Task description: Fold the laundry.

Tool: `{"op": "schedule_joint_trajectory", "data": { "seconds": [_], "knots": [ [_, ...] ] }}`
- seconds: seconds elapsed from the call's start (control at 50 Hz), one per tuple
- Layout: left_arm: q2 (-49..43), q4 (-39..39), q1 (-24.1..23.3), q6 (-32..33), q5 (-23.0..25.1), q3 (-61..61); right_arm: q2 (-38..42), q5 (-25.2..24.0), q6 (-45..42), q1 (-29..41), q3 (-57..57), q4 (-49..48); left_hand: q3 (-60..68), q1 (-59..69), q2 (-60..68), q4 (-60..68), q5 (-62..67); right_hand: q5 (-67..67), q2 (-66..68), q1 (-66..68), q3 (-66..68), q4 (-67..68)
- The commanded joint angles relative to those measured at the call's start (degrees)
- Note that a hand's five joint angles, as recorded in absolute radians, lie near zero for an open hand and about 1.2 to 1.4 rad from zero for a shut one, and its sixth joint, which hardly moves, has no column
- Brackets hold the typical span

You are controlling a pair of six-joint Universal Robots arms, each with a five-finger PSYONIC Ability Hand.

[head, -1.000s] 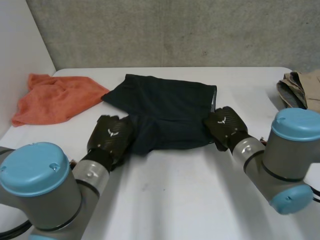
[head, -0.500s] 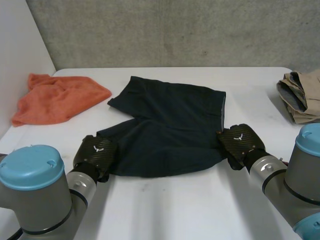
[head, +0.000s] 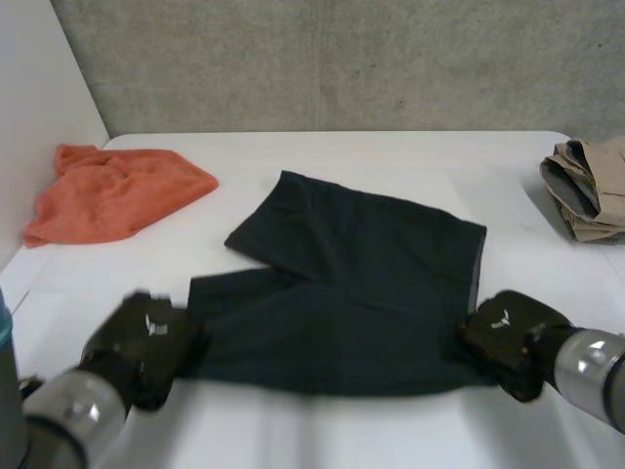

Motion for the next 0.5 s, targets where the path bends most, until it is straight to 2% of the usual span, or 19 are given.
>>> {"op": "schedule_joint_trajectory", "data": {
  "seconds": [0.02, 0.08, 0.12, 0.22, 0.28, 0.34, 0.36, 0.38, 0.42, 0.5],
  "knots": [
    [2.63, -12.65, -4.98, 5.91, 2.24, 0.5, -3.65, -5.27, -4.45, -2.31, 0.9, 9.52, 12.02, 14.73, 11.72, 11.38, 13.83, 13.34, 13.1, 24.35, 12.17, 11.97],
    [0.88, -8.44, -4.81, 6.36, 2.25, 2.61, -3.3, -7.21, -2.88, -2.75, -0.32, 7.42, 12.02, 14.73, 11.72, 11.38, 13.83, 13.34, 13.1, 24.35, 12.17, 11.97],
    [-3.6, -2.38, -4.81, 6.71, 2.24, 5.95, -2.68, -7.39, -0.86, -2.84, -1.03, 4.96, 12.02, 14.73, 11.72, 11.38, 13.83, 13.34, 13.1, 24.35, 12.17, 11.97],
    [-17.28, 12.8, -4.81, 6.89, 1.98, 16.82, 4.85, -4.76, 8.53, -2.23, -5.76, -5.57, 12.02, 14.73, 11.72, 11.38, 13.83, 13.34, 13.1, 24.35, 12.17, 11.97],
    [-24.16, 17.05, -4.72, 6.97, 1.37, 23.07, 8.12, -2.3, 10.4, -1.7, -7.71, -7.79, 12.02, 14.73, 11.72, 11.38, 13.83, 13.34, 13.1, 24.35, 12.17, 11.97],
    [-30.76, 16.19, -4.72, 7.59, -0.73, 29.67, 9.45, -0.01, 12.24, -1.52, -8.5, -9.29, 12.02, 14.73, 11.72, 11.38, 13.83, 13.34, 13.1, 24.35, 12.17, 11.97],
    [-31.12, 15.84, -4.72, 7.68, -1.0, 30.12, 9.45, 0.95, 13.72, -1.78, -8.42, -10.16, 12.02, 14.73, 11.72, 11.38, 13.83, -9.25, -9.49, 1.76, -10.42, -10.62],
    [-31.65, 14.62, -4.72, 7.76, -2.05, 31.17, 9.36, 1.4, 14.7, -1.78, -8.24, -10.6, 12.02, 14.73, 11.72, 11.38, 13.83, -22.63, -22.87, -11.62, -23.8, -24.0],
    [-31.65, 13.82, -4.98, 7.68, -2.32, 31.09, 8.14, 1.66, 18.2, -1.78, -7.72, -11.83, 12.02, 14.73, 11.72, 11.38, 13.83, -34.49, -34.73, -23.48, -35.66, -35.86],
    [-31.48, 13.81, -5.25, 7.41, -2.15, 30.74, 1.99, 1.4, 24.63, -2.49, -7.19, -11.58, 12.02, 14.73, 11.72, 11.38, 13.83, -44.29, -44.53, -33.28, -45.46, -45.66]
  ]
}}
